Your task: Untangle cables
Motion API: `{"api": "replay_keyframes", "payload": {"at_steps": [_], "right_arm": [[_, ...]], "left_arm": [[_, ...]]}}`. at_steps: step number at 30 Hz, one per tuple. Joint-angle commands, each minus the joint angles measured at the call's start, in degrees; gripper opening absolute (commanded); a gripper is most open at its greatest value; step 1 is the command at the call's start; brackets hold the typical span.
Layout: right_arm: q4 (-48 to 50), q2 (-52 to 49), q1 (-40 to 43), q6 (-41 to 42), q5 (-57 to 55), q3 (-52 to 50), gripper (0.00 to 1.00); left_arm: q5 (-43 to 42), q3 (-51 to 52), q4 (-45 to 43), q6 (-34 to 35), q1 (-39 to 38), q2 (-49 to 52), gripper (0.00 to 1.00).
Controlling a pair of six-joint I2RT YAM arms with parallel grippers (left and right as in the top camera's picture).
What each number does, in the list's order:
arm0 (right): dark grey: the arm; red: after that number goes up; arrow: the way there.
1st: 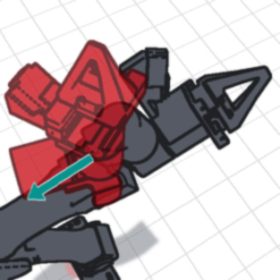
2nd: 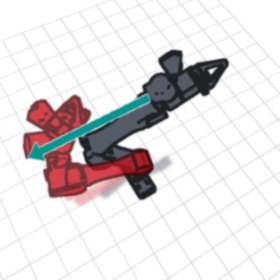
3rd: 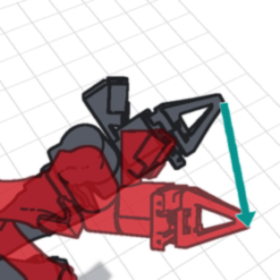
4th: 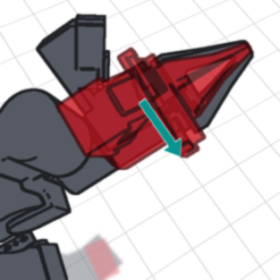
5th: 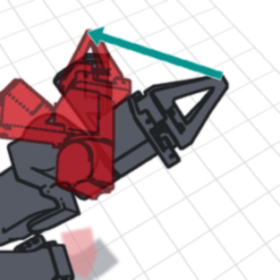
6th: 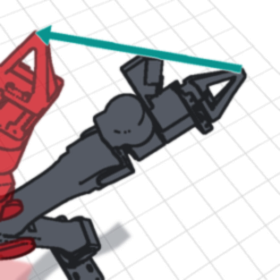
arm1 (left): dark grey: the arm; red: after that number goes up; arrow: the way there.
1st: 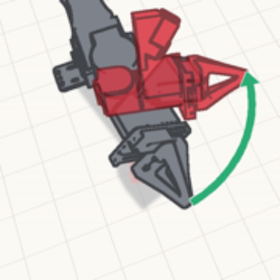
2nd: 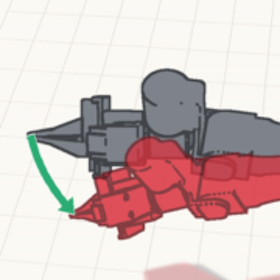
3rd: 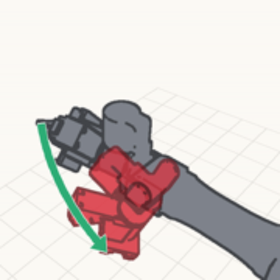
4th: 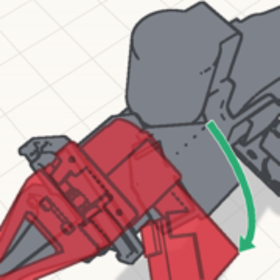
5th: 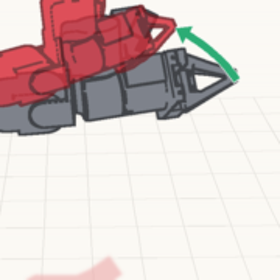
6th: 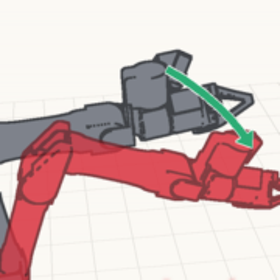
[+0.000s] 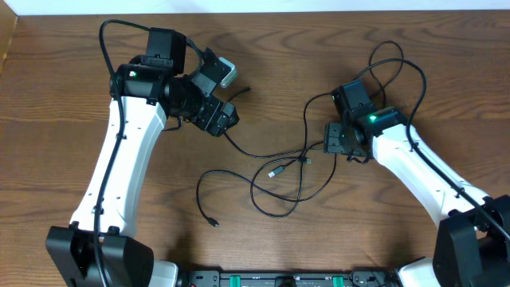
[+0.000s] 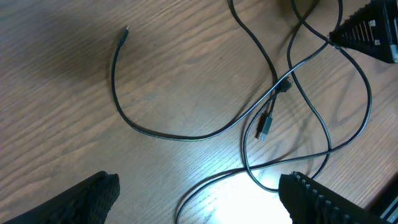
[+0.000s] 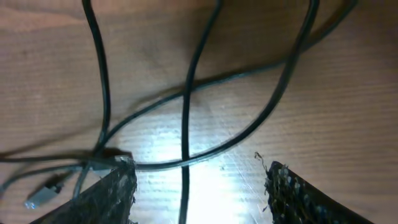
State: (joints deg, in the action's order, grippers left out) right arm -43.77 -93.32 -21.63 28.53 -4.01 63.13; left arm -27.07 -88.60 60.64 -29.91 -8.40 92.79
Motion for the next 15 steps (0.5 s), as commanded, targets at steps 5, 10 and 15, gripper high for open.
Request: {"api": "replay_keyframes", "payload": {"at_steps": [5,10,15], "right_arm": [[6.80,-0.09,-0.17,6.40,-0.39,-2.80,0.64],[12.59,-0.09,-0.17,14.73,-3.61,-6.47,0.67],[15.30,-0.11,-0.15,16.00,-6.03,-8.41,0.66]], "left_arm": [[-0.79,0.26,0.20,-0.48,0.20,-0.31,0.87],[-0.76,0.26,0.20,-0.48,0.20,-0.31,0.87],[-0.79,0.26,0.17,-0.48,0.20,-0.31,0.87]]}}
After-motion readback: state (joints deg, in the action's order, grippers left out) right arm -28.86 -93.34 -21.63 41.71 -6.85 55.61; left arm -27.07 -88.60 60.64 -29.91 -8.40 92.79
